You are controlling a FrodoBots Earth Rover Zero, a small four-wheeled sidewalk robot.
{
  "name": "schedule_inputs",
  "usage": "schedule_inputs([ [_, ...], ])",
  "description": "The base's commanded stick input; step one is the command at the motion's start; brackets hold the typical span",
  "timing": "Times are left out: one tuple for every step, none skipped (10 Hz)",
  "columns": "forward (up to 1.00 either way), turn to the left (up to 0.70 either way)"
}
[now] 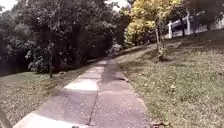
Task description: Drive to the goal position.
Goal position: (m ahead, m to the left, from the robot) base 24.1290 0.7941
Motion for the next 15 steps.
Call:
schedule_inputs([
  [1.0,0.0],
  [1.0,0.0],
  [1.0,0.0],
  [1.0,0.0],
  [1.0,0.0],
  [1.0,0.0],
  [1.0,0.0],
  [1.0,0.0],
  [1.0,0.0],
  [1.0,0.0],
  [1.0,0.0],
  [1.0,0.0],
  [1.0,0.0],
  [1.0,0.38],
  [1.0,0.29],
])
